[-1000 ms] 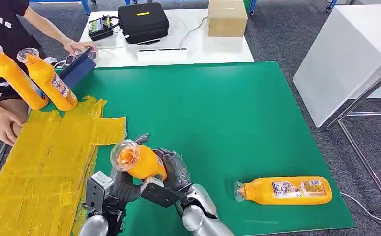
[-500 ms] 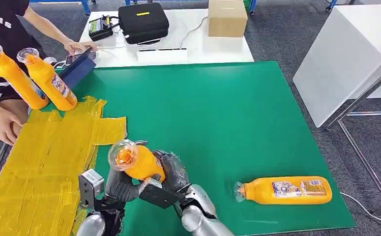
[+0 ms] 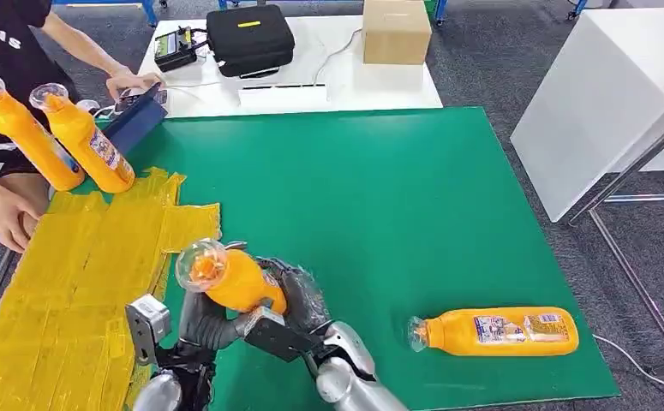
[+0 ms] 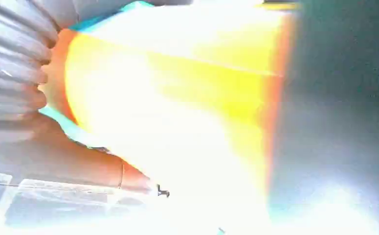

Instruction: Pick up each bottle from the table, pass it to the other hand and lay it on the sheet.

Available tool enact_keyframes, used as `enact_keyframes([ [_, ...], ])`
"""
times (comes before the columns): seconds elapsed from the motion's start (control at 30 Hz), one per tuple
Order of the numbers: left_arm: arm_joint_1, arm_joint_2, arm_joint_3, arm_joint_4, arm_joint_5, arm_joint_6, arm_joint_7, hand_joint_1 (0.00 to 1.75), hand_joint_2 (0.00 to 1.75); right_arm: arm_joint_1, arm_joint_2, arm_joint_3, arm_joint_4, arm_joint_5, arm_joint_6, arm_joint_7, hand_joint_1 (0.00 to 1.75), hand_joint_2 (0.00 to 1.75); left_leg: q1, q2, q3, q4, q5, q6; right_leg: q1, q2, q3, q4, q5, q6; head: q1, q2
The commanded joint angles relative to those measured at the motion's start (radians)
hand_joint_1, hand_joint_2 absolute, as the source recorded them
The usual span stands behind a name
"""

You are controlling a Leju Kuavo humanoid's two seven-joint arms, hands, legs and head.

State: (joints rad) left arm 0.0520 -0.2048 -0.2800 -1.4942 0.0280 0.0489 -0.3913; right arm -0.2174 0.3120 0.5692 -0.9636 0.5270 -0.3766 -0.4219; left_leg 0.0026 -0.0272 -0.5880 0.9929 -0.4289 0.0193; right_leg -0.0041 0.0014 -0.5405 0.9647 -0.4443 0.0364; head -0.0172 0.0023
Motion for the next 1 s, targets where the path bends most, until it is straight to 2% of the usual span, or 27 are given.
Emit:
enact_keyframes([
  [0.03, -0.016, 0.025, 0.087, -0.103, -0.235, 0.265, -0.047, 1.75, 1.75, 0.083, -0.053, -0.138, -0.304, -0.118, 0.045, -0.004, 0.00, 0.00, 0.001, 0.000, 0.002, 0.000, -0.001, -0.001, 0.001, -0.002, 0.003, 0.000, -0.002, 0.000, 0.000, 0.000],
  [0.17, -0.023, 0.037, 0.168, -0.136, -0.357, 0.363, -0.045, 1.75, 1.75, 0.127, -0.062, -0.198, -0.439, -0.134, 0.047, -0.007, 0.00, 0.00, 0.001, 0.001, 0.004, 0.000, -0.003, -0.001, 0.001, -0.002, 0.005, -0.001, -0.003, -0.001, 0.000, 0.000],
  [0.2, -0.025, 0.034, 0.206, -0.146, -0.429, 0.438, -0.055, 1.75, 1.75, 0.143, -0.060, -0.219, -0.479, -0.166, 0.058, -0.013, 0.00, 0.00, 0.001, 0.000, 0.002, 0.000, -0.001, -0.001, 0.001, -0.002, 0.003, -0.001, -0.001, -0.001, 0.000, 0.000],
  [0.4, -0.063, 0.064, 0.336, -0.146, -0.601, 0.594, -0.042, 1.75, 1.75, 0.175, -0.059, -0.248, -0.555, -0.219, 0.082, -0.033, 0.00, 0.00, 0.000, 0.001, 0.002, 0.000, -0.001, -0.001, 0.001, -0.001, 0.002, -0.001, -0.001, 0.000, 0.000, 0.000],
  [0.53, -0.066, 0.066, 0.342, -0.146, -0.602, 0.594, -0.041, 1.75, 1.75, 0.176, -0.059, -0.246, -0.559, -0.220, 0.082, -0.033, 0.00, 0.00, 0.001, 0.002, 0.004, 0.000, -0.001, -0.001, 0.001, 0.000, 0.004, -0.001, -0.001, -0.001, 0.000, 0.000],
  [0.6, -0.077, 0.068, 0.351, -0.126, -0.694, 0.641, -0.026, 1.75, 1.75, 0.174, -0.063, -0.234, -0.562, -0.224, 0.088, -0.037, 0.00, 0.00, 0.000, 0.001, 0.002, -0.001, -0.001, -0.001, 0.000, -0.001, 0.002, -0.001, -0.001, 0.000, 0.000, 0.000],
  [0.63, -0.099, 0.075, 0.388, -0.094, -0.857, 0.649, 0.043, 1.75, 1.75, 0.171, -0.067, -0.226, -0.572, -0.231, 0.094, -0.041, 0.00, 0.00, 0.001, 0.002, 0.004, -0.001, -0.001, -0.001, 0.001, -0.001, 0.004, -0.002, -0.001, 0.000, 0.000, 0.000],
  [0.73, -0.180, 0.132, 0.424, 0.058, -1.091, 0.647, 0.176, 1.75, 1.75, 0.162, -0.074, -0.211, -0.599, -0.236, 0.102, -0.042, 0.00, 0.00, 0.000, 0.001, 0.002, -0.001, 0.000, -0.001, 0.000, -0.001, 0.002, -0.001, 0.000, 0.000, 0.000, 0.000],
  [0.77, -0.197, 0.141, 0.426, 0.091, -1.086, 0.649, 0.177, 1.75, 1.75, 0.162, -0.075, -0.210, -0.602, -0.236, 0.104, -0.040, 0.00, 0.00, 0.000, 0.001, 0.005, -0.002, 0.000, -0.001, 0.000, -0.002, 0.005, -0.002, -0.001, -0.001, 0.000, 0.000],
  [0.8, -0.223, 0.156, 0.431, 0.159, -1.215, 0.647, 0.233, 1.75, 1.75, 0.159, -0.077, -0.209, -0.606, -0.235, 0.105, -0.040, 0.00, 0.00, 0.000, 0.000, 0.004, -0.002, 0.001, -0.001, 0.000, -0.002, 0.004, -0.002, 0.000, -0.001, 0.000, 0.000],
  [0.87, -0.284, 0.187, 0.422, 0.306, -1.444, 0.626, 0.351, 1.75, 1.75, 0.152, -0.083, -0.209, -0.610, -0.236, 0.107, -0.038, 0.00, 0.00, 0.000, 0.000, 0.005, -0.002, 0.001, -0.001, 0.000, -0.002, 0.005, -0.002, 0.000, -0.001, 0.000, 0.000],
  [0.97, -0.358, 0.226, 0.366, 0.534, -1.499, 0.584, 0.371, 1.75, 1.75, 0.146, -0.094, -0.221, -0.614, -0.256, 0.121, -0.036, 0.00, 0.00, 0.000, -0.002, 0.006, -0.003, 0.002, -0.002, 0.001, -0.004, 0.007, -0.003, 0.000, -0.001, 0.000, 0.000],
  [1.0, -0.374, 0.241, 0.343, 0.616, -1.572, 0.573, 0.418, 1.75, 1.75, 0.148, -0.098, -0.227, -0.618, -0.264, 0.125, -0.039, 0.00, 0.00, 0.001, -0.002, 0.007, -0.003, 0.002, -0.002, 0.001, -0.004, 0.008, -0.004, 0.000, -0.001, 0.000, 0.000],
])
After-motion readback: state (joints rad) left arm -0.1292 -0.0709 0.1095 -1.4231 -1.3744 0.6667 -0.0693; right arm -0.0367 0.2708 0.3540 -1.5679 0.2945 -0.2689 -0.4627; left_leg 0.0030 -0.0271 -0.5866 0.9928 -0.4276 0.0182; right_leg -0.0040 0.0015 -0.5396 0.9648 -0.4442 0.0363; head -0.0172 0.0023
